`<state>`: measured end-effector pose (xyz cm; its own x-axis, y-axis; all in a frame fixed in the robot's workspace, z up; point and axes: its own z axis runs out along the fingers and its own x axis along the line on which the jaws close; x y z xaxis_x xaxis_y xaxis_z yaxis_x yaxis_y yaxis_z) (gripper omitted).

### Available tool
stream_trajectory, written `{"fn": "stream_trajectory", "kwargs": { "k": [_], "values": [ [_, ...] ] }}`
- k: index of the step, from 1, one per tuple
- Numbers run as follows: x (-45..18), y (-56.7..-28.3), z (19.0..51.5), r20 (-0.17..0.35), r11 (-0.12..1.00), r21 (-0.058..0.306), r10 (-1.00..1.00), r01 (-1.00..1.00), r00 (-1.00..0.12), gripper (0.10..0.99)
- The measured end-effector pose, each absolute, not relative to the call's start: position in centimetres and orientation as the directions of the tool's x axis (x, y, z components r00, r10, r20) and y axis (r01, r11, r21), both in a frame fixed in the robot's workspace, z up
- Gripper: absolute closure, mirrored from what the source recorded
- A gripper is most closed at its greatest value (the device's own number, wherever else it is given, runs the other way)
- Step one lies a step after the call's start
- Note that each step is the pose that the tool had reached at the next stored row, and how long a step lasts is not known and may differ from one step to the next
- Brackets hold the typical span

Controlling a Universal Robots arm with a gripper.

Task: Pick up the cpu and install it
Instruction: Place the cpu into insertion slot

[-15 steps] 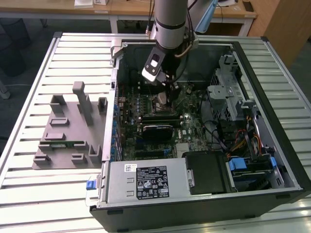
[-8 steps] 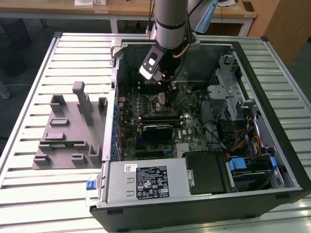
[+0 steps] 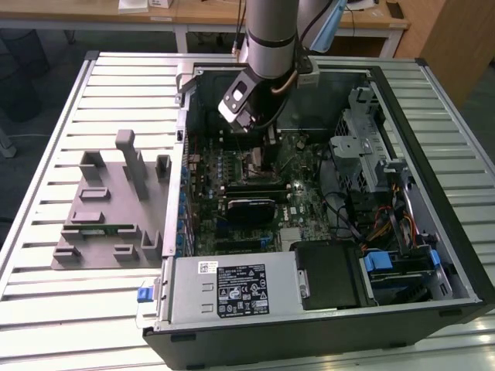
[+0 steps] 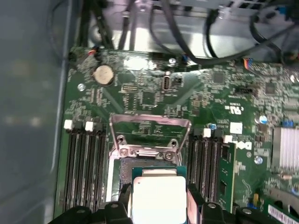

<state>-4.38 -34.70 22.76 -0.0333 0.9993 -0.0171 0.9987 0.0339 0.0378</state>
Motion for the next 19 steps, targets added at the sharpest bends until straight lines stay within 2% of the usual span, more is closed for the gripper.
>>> {"fn": "stream_trajectory", "kwargs": {
  "k": [8,19],
  "values": [
    [-4.4,-34.3,22.3,-0.018,-0.034,0.038,0.999,0.999,0.034,0.545],
    [-4.4,-34.1,21.4,-0.021,-0.033,0.038,0.999,0.999,0.034,0.545]
  ]
}}
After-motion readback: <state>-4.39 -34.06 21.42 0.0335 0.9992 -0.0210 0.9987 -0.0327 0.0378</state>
